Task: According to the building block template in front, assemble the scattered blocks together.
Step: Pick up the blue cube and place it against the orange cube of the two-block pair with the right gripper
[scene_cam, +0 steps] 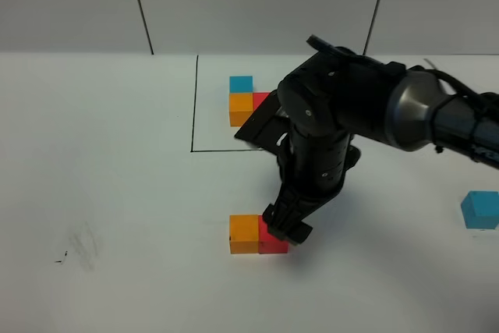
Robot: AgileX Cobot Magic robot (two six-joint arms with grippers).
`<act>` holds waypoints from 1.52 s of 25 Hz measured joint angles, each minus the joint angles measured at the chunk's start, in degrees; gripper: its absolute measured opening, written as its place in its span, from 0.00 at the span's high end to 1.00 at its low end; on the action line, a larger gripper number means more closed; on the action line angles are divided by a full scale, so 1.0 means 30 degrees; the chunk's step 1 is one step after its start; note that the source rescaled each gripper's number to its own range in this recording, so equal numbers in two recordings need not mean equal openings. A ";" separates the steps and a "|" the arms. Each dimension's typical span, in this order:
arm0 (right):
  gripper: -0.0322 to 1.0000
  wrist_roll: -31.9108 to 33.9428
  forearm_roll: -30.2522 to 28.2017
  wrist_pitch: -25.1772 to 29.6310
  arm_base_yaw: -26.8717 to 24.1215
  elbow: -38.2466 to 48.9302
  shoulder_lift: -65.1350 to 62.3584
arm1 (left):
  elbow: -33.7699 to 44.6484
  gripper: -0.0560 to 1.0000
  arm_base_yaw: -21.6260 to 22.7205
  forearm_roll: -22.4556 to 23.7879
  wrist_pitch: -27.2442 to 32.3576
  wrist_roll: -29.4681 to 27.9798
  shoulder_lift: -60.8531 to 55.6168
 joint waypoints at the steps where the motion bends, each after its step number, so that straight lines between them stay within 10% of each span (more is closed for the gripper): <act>1: 0.19 0.1858 -0.0707 0.0292 -0.0041 0.0074 -0.0578 | 0.0000 0.36 0.0000 0.0000 0.0000 0.0000 0.0000; 9: 0.42 1.0254 -0.3760 0.1143 -0.2522 0.2388 -0.5019 | 0.0000 0.36 0.0000 0.0000 0.0000 0.0000 0.0000; 15: 0.39 0.9798 -0.4535 0.0103 -0.6303 0.5003 -0.7220 | 0.0000 0.36 0.0000 0.0000 0.0000 0.0000 0.0000; 23: 0.02 0.8688 -0.4385 -0.6079 -1.0849 0.7728 -0.6927 | 0.0000 0.35 0.0000 0.0000 0.0000 0.0000 0.0000; 38: 0.08 0.6586 -0.2413 -0.8094 -1.3188 0.8144 -0.2282 | 0.0000 0.35 0.0000 -0.0114 0.0000 0.0000 0.0000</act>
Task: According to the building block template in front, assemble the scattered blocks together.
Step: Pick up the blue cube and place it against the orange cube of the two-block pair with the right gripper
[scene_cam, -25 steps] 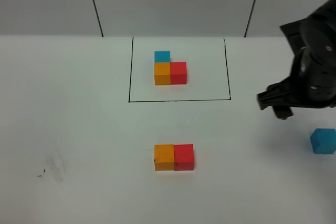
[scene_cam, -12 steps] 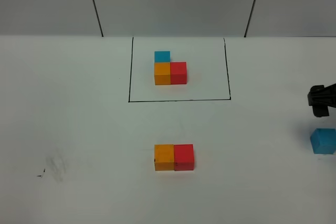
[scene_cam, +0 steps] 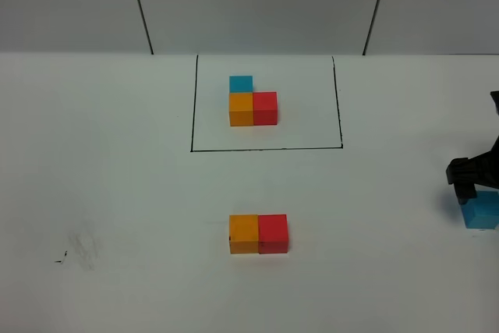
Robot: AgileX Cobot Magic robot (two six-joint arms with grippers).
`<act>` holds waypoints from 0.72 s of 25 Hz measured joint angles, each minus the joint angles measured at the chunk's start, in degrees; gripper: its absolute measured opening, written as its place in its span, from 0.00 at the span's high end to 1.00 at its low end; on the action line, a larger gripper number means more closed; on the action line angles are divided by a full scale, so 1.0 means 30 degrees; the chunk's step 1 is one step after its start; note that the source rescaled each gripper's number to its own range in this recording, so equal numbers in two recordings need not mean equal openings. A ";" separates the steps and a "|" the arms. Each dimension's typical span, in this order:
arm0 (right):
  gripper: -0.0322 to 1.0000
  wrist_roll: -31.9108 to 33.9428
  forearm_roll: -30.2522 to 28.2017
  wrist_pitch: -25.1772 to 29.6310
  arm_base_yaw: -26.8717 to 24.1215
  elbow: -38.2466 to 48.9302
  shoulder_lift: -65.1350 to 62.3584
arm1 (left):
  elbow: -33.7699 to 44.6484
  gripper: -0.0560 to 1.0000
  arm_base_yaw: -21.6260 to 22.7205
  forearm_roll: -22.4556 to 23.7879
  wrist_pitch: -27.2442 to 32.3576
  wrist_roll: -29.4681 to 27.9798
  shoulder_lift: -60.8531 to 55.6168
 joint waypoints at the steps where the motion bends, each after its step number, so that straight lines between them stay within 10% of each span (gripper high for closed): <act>1: 0.09 -0.0051 0.0027 -0.0135 0.0000 0.0000 0.0272 | 0.0000 0.35 0.0000 0.0000 0.0000 0.0000 0.0000; 18: 0.28 -0.0119 0.0551 -0.1208 0.0000 0.0000 0.2209 | 0.0000 0.35 0.0000 0.0114 0.0000 -0.0055 0.0000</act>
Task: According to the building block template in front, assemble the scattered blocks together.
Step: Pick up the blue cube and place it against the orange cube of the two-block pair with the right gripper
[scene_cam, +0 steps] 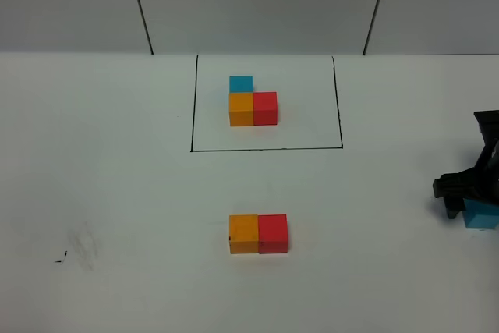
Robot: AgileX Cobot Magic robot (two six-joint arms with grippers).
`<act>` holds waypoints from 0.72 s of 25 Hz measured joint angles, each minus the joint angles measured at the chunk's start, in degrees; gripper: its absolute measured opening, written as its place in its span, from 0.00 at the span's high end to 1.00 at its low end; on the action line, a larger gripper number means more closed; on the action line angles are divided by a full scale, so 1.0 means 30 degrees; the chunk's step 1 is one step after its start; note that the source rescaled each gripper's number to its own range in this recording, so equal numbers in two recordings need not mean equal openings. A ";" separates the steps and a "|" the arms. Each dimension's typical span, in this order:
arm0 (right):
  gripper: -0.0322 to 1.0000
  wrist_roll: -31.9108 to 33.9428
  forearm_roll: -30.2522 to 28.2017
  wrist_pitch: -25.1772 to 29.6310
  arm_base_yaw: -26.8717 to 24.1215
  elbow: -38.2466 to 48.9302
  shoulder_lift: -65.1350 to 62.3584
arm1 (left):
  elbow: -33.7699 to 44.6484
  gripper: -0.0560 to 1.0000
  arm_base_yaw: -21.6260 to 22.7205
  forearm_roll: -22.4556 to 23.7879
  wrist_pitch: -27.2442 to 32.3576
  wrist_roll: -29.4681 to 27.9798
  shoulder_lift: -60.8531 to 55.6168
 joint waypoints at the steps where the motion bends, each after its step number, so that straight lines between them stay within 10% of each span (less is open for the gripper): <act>1: 0.31 0.0000 0.0021 0.0000 0.0000 0.0000 0.0000 | 0.0000 0.35 0.0000 0.0000 0.0000 0.0000 0.0000; 10: 0.96 -0.0003 0.0252 0.0000 0.0000 0.0000 0.0000 | 0.0000 0.36 0.0000 0.0000 0.0000 0.0000 0.0000; 18: 0.97 -0.0003 0.0287 0.0000 0.0000 0.0000 -0.0177 | 0.0000 0.36 0.0000 -0.0114 0.0000 0.0000 0.0000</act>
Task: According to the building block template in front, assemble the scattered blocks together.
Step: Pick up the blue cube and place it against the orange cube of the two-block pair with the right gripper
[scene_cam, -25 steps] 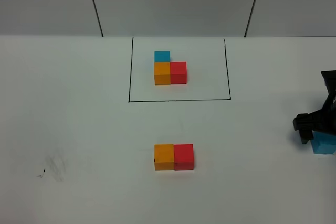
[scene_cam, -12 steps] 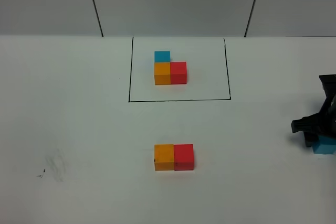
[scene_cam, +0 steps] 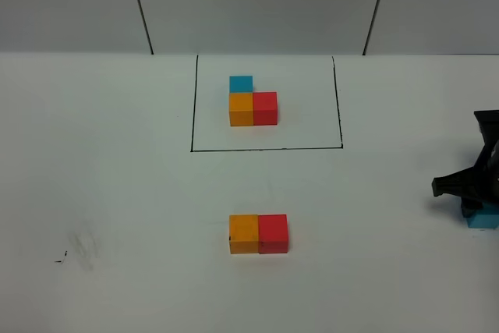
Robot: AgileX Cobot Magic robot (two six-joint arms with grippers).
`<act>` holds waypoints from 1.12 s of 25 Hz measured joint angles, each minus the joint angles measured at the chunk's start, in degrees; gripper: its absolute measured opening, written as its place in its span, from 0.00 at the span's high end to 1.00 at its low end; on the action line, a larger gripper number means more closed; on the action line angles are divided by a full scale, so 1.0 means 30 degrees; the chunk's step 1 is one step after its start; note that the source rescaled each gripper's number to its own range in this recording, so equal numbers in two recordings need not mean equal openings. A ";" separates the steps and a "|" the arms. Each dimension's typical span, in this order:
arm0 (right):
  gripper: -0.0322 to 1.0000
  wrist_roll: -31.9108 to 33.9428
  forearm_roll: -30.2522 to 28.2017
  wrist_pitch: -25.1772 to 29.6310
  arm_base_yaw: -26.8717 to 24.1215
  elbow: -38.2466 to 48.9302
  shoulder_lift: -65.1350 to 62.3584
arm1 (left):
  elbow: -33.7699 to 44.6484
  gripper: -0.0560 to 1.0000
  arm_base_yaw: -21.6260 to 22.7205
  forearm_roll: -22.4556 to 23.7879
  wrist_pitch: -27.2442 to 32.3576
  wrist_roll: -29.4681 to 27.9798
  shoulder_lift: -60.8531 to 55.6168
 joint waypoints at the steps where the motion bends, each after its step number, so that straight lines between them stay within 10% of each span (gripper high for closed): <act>1: 0.97 0.0000 0.0094 0.0073 0.0000 0.0000 -0.0210 | 0.0000 0.36 0.0000 0.0000 0.0000 0.0000 0.0000; 14: 0.97 0.1661 0.2971 0.4174 0.4861 -0.4037 -0.3100 | 0.0000 0.35 0.0000 0.0114 0.0000 0.0000 0.0000; 22: 0.97 0.9858 -0.0504 0.6730 1.0016 -0.8429 -0.0688 | 0.0000 0.35 0.0000 0.0114 0.0000 0.0017 0.0000; 28: 0.97 1.1027 -0.0140 0.8357 1.1479 -1.2153 0.1856 | 0.0000 0.36 0.0000 0.0114 0.0000 0.0017 0.0000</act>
